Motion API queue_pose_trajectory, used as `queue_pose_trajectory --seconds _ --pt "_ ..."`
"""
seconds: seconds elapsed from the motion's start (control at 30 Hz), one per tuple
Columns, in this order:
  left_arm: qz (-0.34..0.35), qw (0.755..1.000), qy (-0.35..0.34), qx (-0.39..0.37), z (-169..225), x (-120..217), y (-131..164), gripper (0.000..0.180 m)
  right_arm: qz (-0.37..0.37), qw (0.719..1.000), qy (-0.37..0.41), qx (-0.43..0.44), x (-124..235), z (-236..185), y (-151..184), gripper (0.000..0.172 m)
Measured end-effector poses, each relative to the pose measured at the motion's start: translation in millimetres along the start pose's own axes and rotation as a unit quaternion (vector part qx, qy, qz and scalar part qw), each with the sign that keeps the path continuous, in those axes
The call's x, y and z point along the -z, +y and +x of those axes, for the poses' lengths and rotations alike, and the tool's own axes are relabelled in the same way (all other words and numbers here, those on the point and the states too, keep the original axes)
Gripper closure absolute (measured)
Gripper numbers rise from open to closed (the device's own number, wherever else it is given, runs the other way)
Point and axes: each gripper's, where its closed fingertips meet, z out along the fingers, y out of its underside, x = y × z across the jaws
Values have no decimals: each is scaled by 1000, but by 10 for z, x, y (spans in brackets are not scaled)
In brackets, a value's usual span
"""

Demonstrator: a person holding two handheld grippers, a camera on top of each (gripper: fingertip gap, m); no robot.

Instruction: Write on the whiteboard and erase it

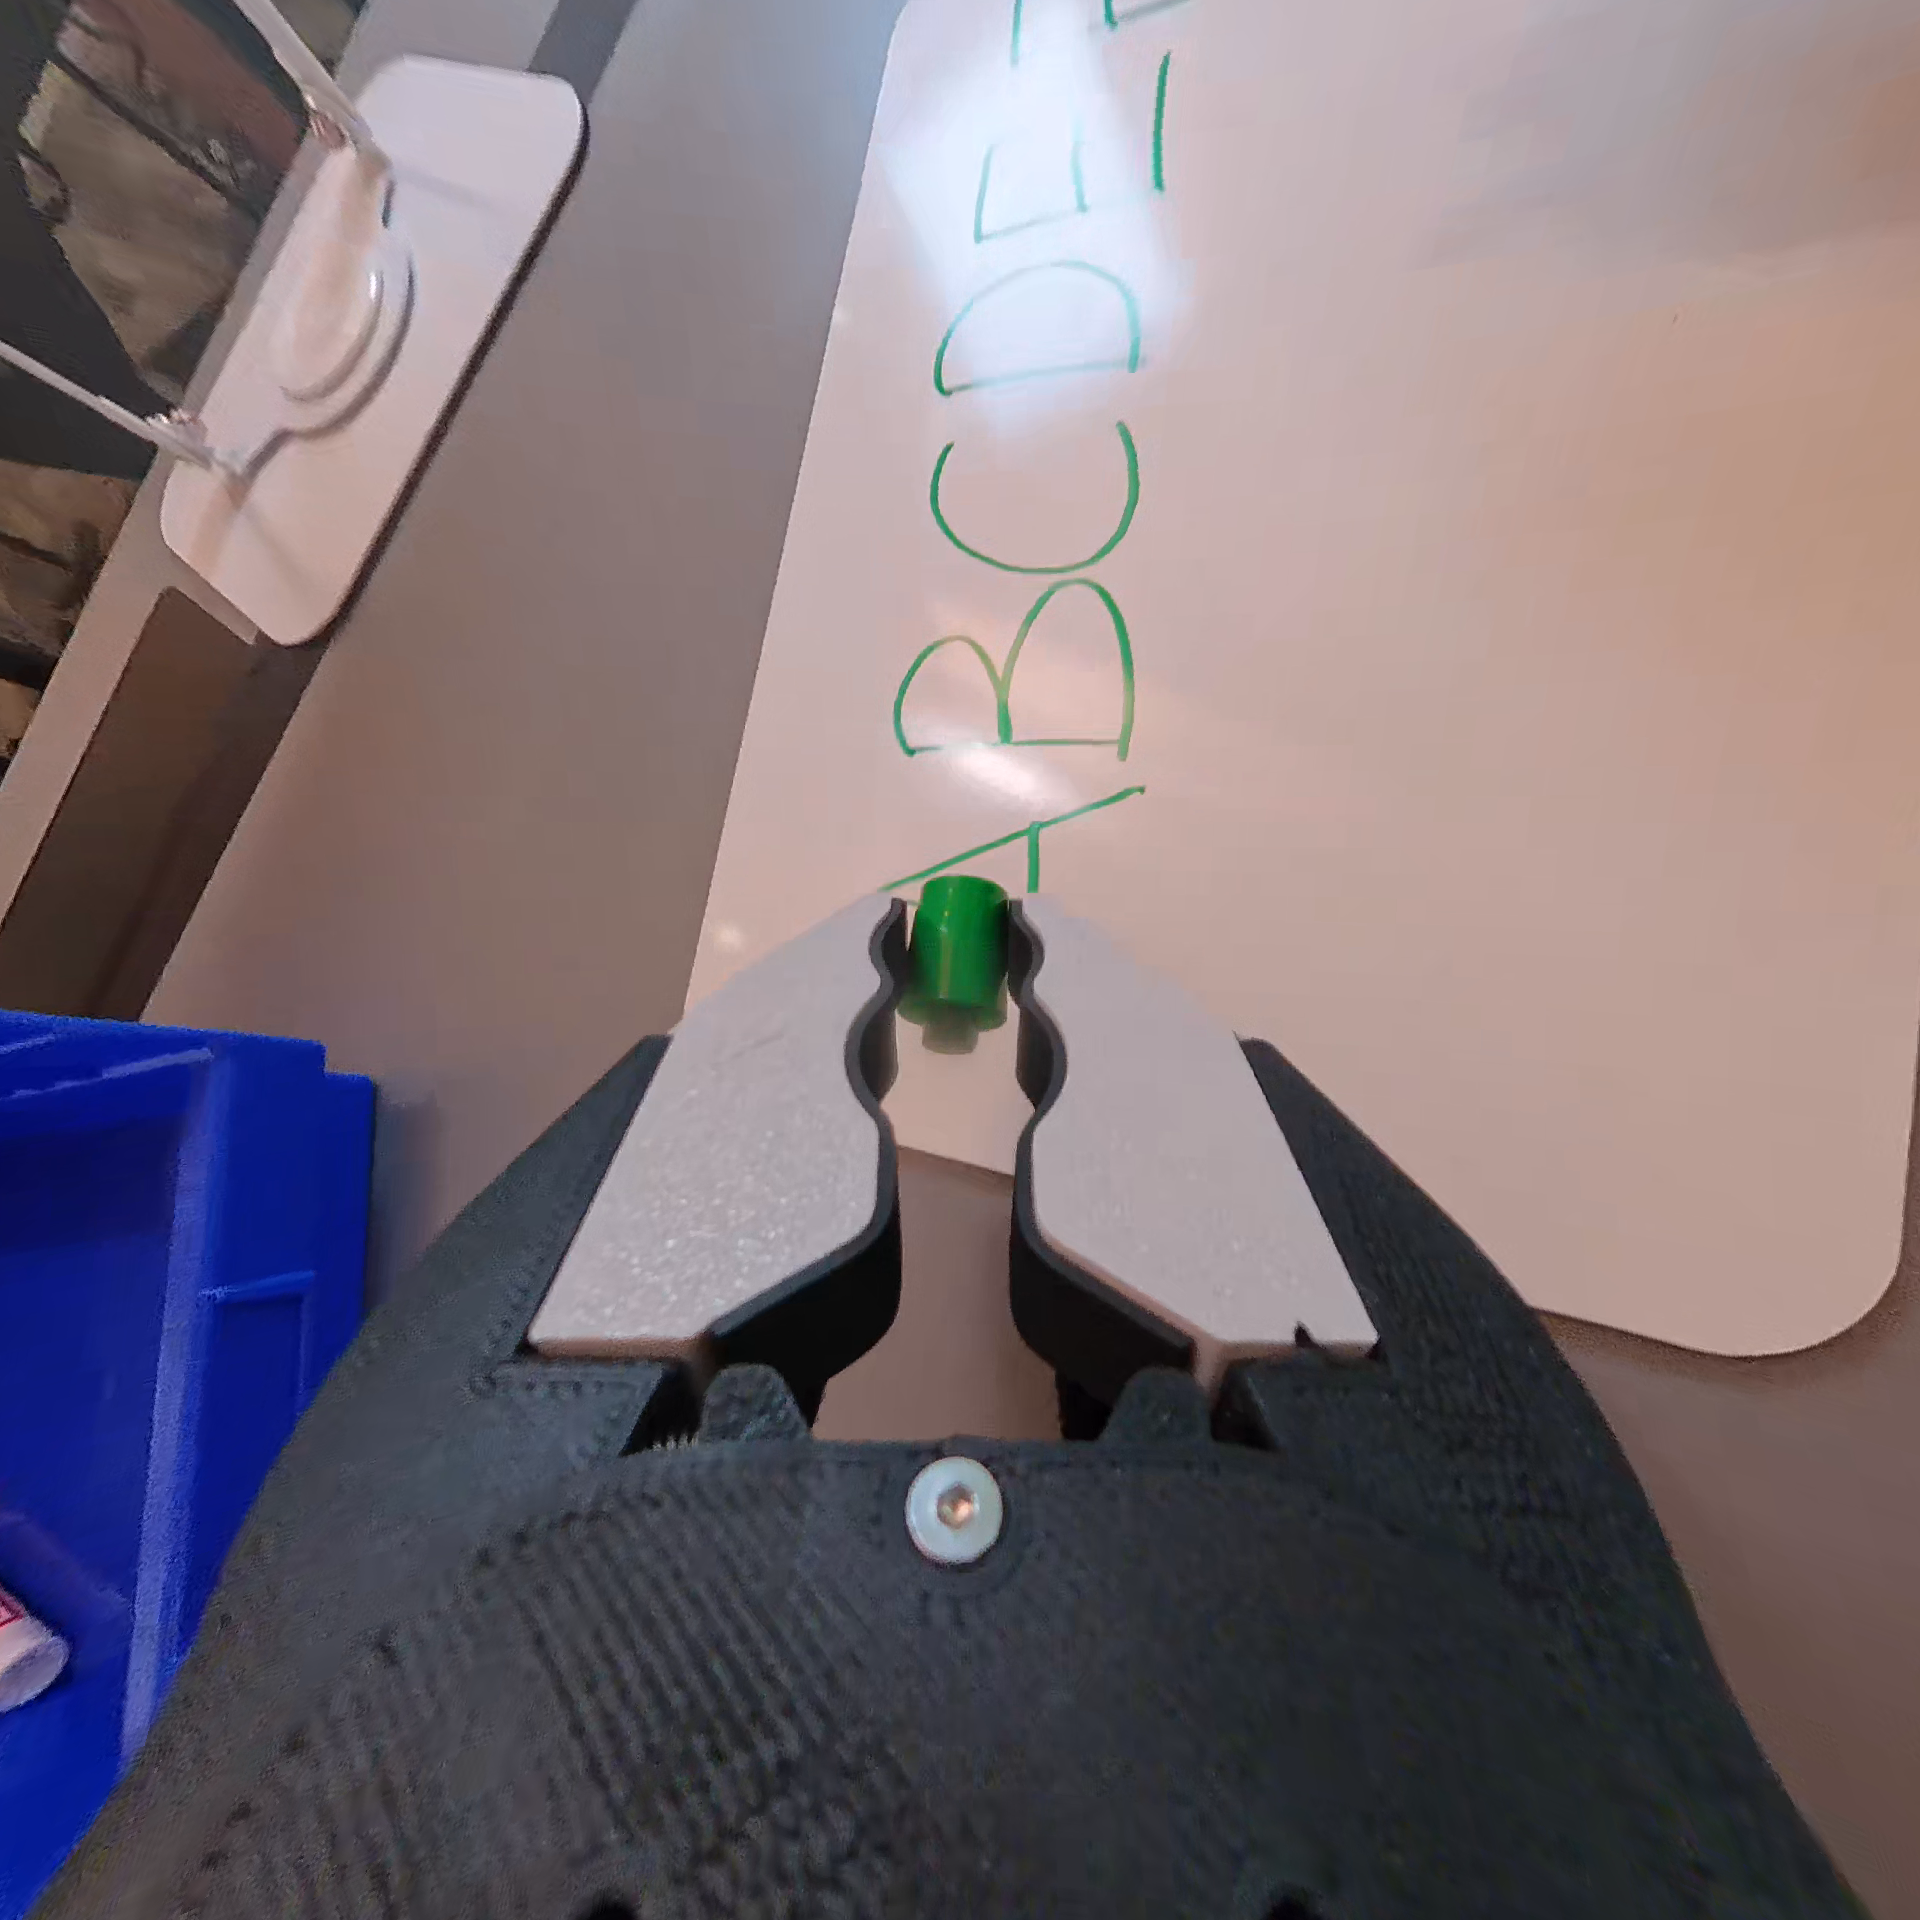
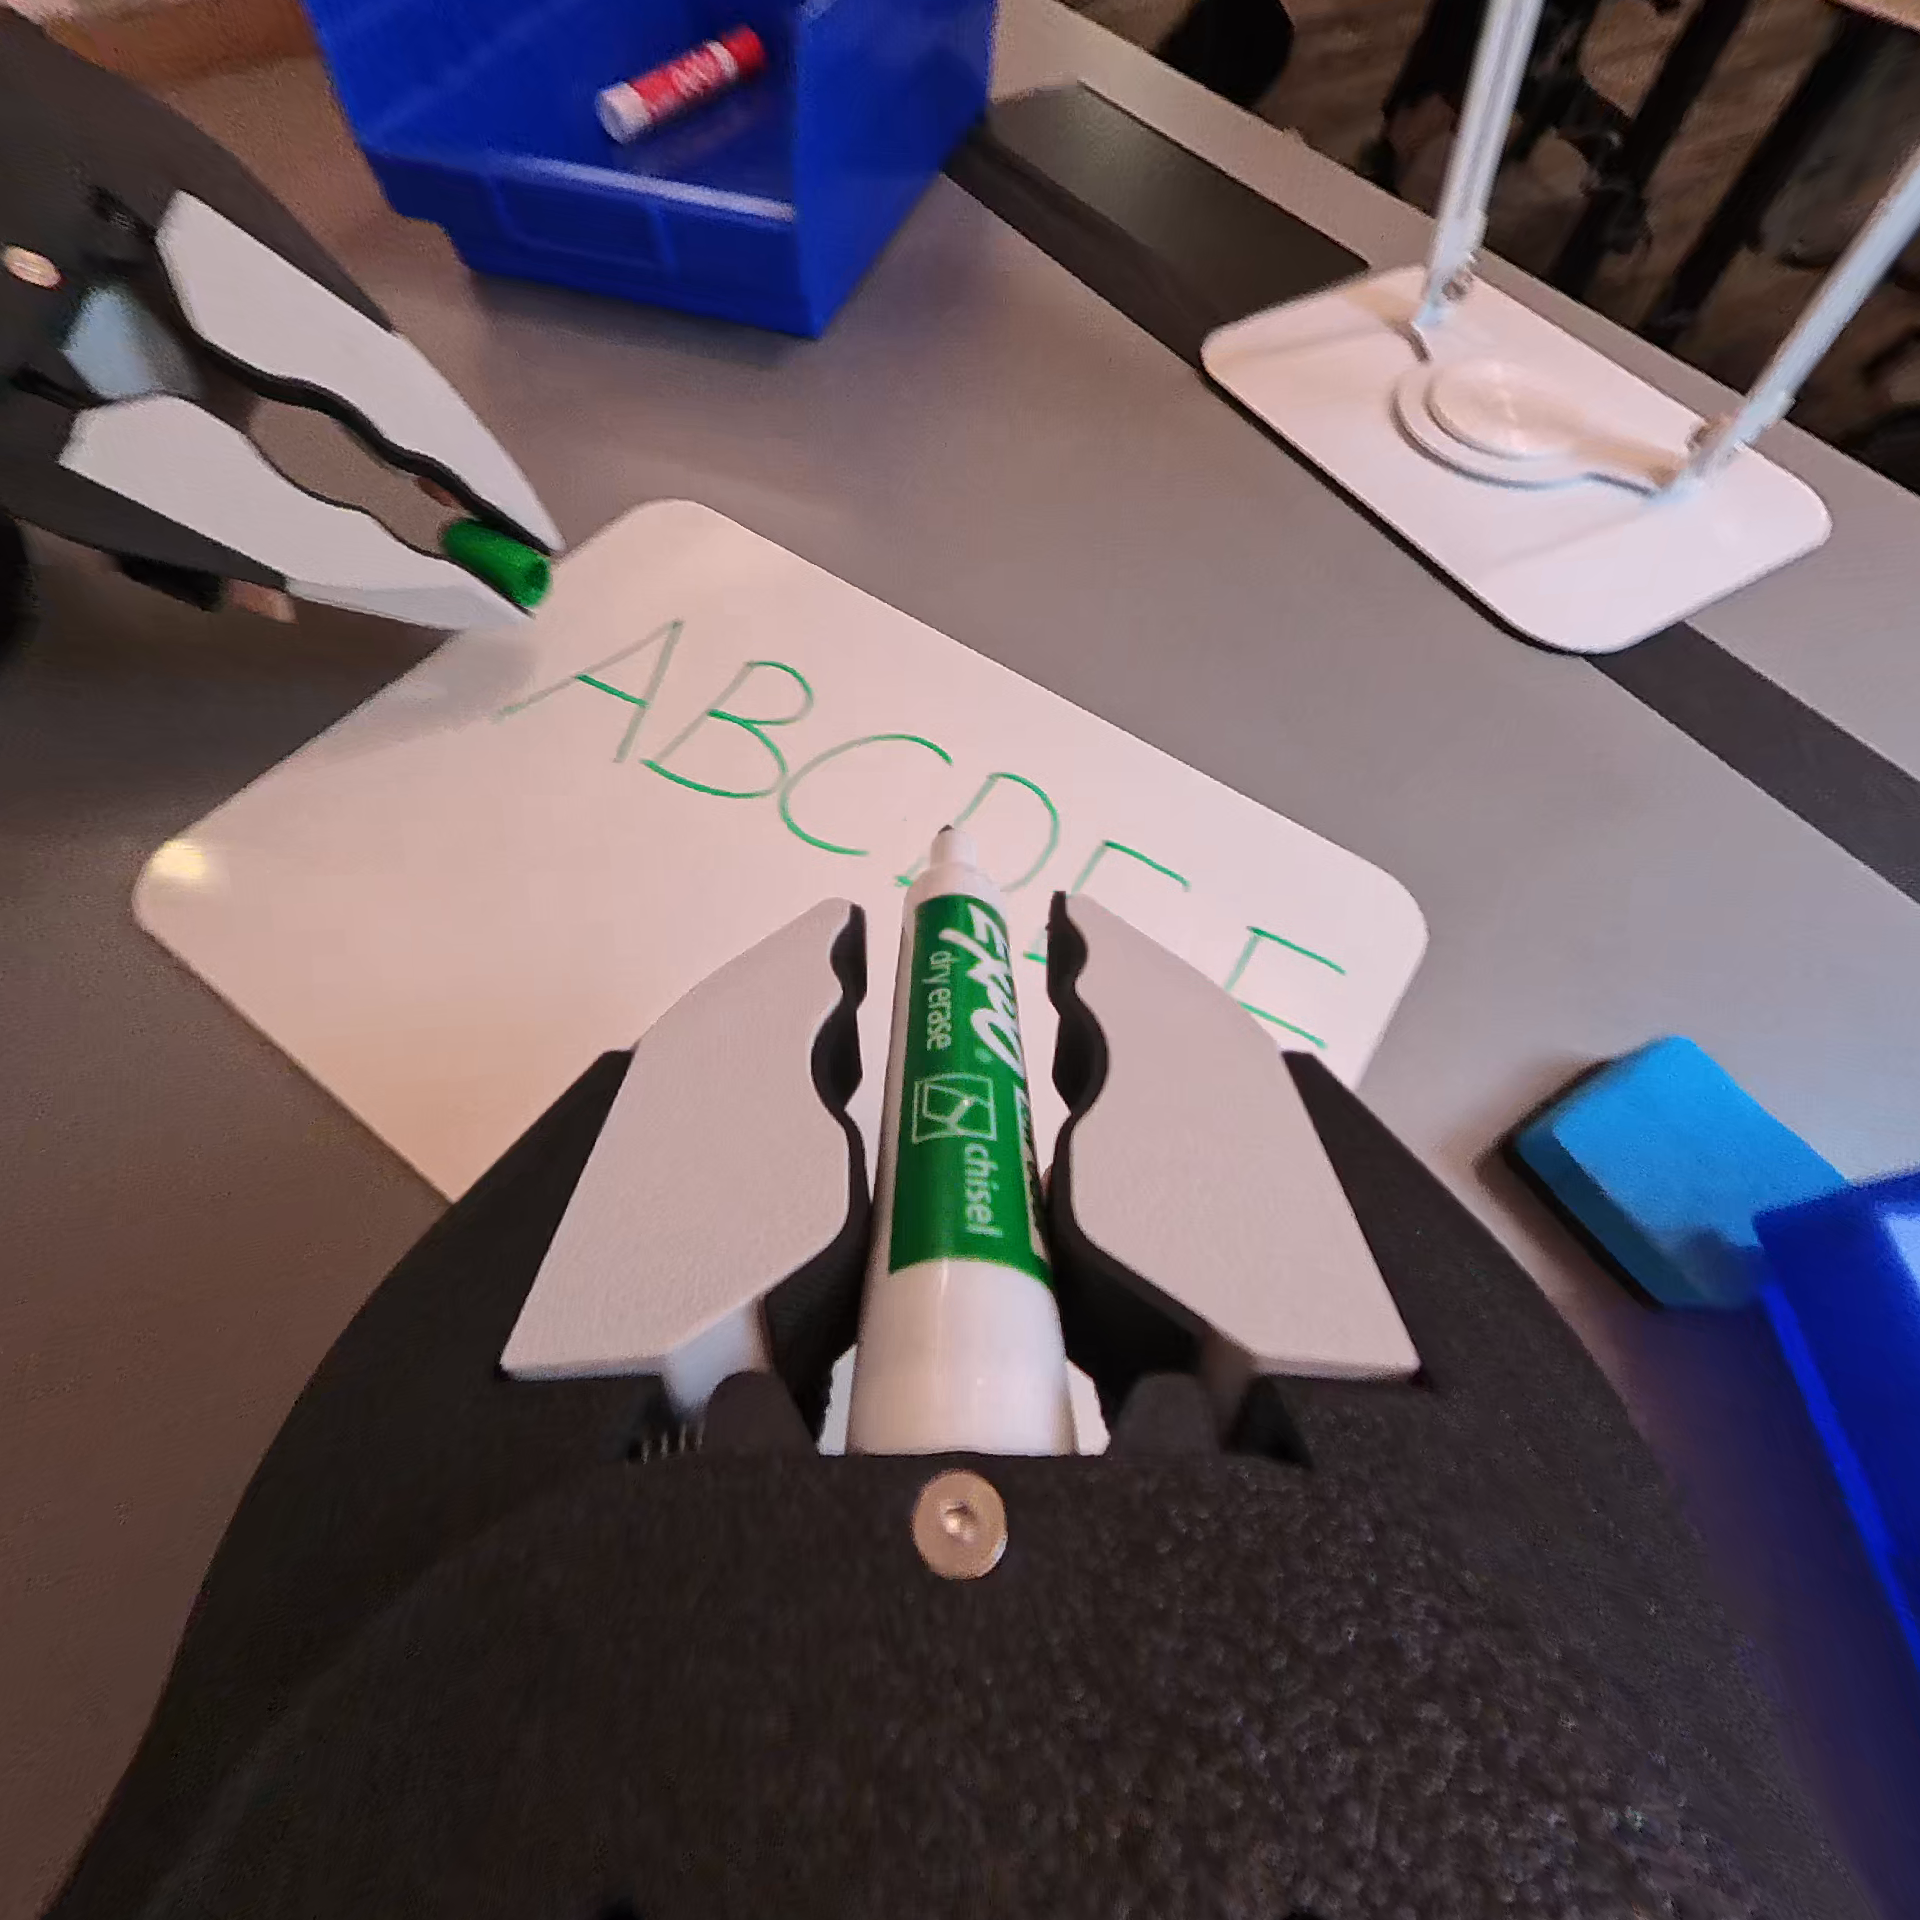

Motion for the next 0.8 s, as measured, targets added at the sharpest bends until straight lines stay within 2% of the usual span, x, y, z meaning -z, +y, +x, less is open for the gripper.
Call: queue_pose_trajectory --seconds 0.03,0.23,0.4,0.53,0.6,0.7,0.8 --pt "19 1000 -2 -3 17 16 -46 162 13 1000 -18 5 -7 -83 -44 137" --pt "130 990 -40 -47 86 264 -341 162 104 982 -151 42 -78 -712 -313 137" --pt "198 979 -28 -44 166 391 -488 162 138 963 -221 66 -109 -1093 -371 136" --pt "264 964 30 -16 315 493 -632 162 154 957 -236 64 -78 -1184 -405 137" --pt "290 954 76 23 386 536 -692 162 174 952 -246 50 -32 -1204 -447 137" --pt "321 925 174 109 500 584 -757 162 200 946 -253 33 13 -1215 -487 137" --pt "340 899 231 151 560 607 -789 162 207 942 -262 23 32 -1239 -487 137"
